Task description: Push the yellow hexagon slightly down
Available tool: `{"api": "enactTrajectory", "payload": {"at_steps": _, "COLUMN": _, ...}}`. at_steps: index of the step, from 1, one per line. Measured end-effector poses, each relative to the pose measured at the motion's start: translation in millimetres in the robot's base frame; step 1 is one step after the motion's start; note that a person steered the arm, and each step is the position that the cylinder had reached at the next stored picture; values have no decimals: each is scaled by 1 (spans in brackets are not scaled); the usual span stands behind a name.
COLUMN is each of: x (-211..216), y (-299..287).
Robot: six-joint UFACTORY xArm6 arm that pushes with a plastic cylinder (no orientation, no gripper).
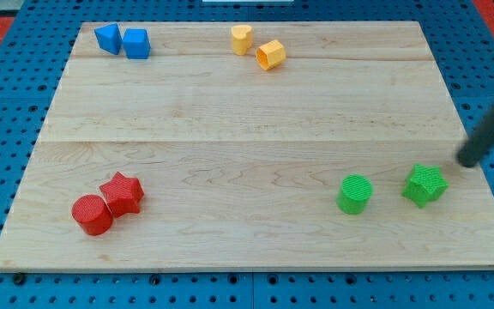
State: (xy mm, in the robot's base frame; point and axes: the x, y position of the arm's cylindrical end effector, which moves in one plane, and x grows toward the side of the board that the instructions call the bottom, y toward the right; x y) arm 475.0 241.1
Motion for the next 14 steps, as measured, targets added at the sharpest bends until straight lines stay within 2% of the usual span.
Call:
{"api": "enactTrajectory", "payload": {"at_steps": 1, "x": 19, "y": -53}}
{"api": "enactTrajectory", "payload": {"at_steps": 2, "x": 40, "y": -28}}
{"api": "enactTrajectory", "payload": {"at_steps": 3, "x": 4, "y": -19}}
{"api": "enactTrajectory", "payload": {"at_steps": 4, "x": -89, "y": -22}}
{"api": "enactTrajectory", "payload": {"at_steps": 5, "x": -189, "y": -87}}
{"api": "enactTrajectory", "payload": {"at_steps": 6, "x": -232, "y": -176}}
{"api": "enactTrajectory", "payload": {"at_steps": 7, "x": -206, "y": -254}}
{"api": "enactTrajectory", "payload": {"at_steps": 8, "x": -149, "y": -275}}
{"api": "enactTrajectory", "payload": {"at_steps": 9, "x": -112, "y": -284}}
{"api": "enactTrajectory", "payload": {"at_steps": 10, "x": -95, "y": -291}}
{"api": "enactTrajectory", "payload": {"at_steps": 11, "x": -53, "y": -278}}
{"api": "enactTrajectory", "payload": {"at_steps": 13, "x": -77, "y": -236}}
{"api": "enactTrajectory", "payload": {"at_steps": 14, "x": -31, "y": -231}}
